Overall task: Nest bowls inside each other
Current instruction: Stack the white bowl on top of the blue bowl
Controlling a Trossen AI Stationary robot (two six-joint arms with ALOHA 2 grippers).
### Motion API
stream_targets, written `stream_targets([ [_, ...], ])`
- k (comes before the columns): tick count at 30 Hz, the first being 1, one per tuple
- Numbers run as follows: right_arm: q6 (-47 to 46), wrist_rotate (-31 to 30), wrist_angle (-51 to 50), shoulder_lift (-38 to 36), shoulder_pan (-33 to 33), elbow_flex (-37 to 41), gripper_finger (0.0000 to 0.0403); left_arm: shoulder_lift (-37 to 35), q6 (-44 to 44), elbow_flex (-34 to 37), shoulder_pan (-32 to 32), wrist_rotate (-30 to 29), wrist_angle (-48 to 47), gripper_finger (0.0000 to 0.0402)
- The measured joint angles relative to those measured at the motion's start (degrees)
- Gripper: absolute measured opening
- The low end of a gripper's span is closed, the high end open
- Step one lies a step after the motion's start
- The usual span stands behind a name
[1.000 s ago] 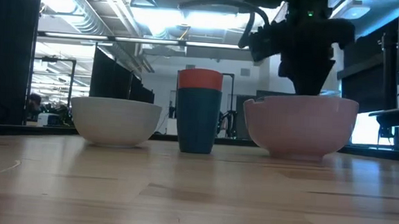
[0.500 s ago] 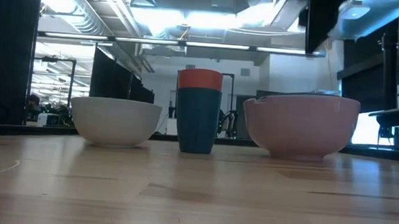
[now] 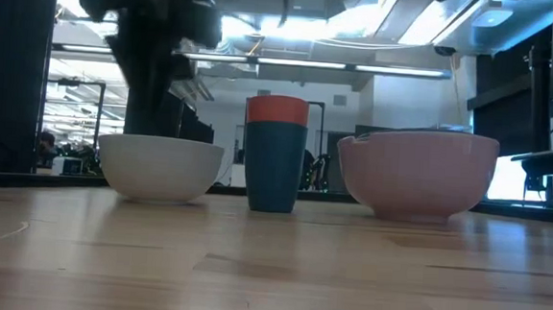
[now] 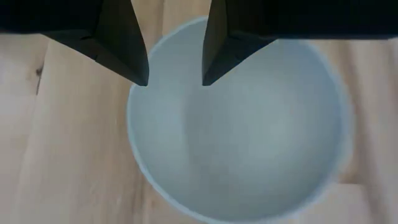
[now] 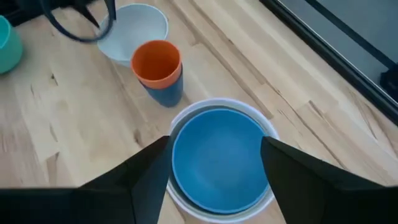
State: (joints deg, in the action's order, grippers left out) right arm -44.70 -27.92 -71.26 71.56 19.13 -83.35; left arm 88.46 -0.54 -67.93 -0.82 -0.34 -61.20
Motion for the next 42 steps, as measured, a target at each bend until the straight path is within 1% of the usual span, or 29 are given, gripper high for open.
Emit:
stream_targets([
  [13,0.4,0.0,-3.8,-0.4,0.0,0.0,0.0232,2.0,4.6,2.3,-5.4,0.6,3.0,0.0134],
  [15,0.4,0.0,-3.9,-0.4,0.0,0.0,0.0232,2.6,4.2,2.9,-6.1,0.6,3.8,0.0134],
  [23,1.5,-0.4,-4.1,-0.4,0.0,0.0,0.0232,4.9,4.4,5.7,-5.5,-0.1,7.6,0.0131],
  [25,1.5,-0.4,-4.1,-0.4,0.0,0.0,0.0232,5.6,5.7,5.8,-5.4,-0.8,8.2,0.0115],
  [26,1.5,-0.4,-4.1,-0.4,0.0,0.0,0.0232,6.0,6.2,5.8,-5.2,-1.3,8.5,0.0099],
  [29,1.4,-0.3,-4.3,-0.4,0.0,0.1,0.0232,6.9,8.5,5.8,-5.1,-1.5,8.4,0.0034],
  [30,1.3,-0.3,-4.8,-0.4,0.0,0.2,0.0232,6.8,8.8,5.2,-5.1,-1.8,7.7,0.0022],
  [42,-0.2,0.0,-10.9,-0.9,0.0,2.1,0.0232,1.8,8.5,-14.6,-4.9,-6.9,-11.7,0.0003],
])
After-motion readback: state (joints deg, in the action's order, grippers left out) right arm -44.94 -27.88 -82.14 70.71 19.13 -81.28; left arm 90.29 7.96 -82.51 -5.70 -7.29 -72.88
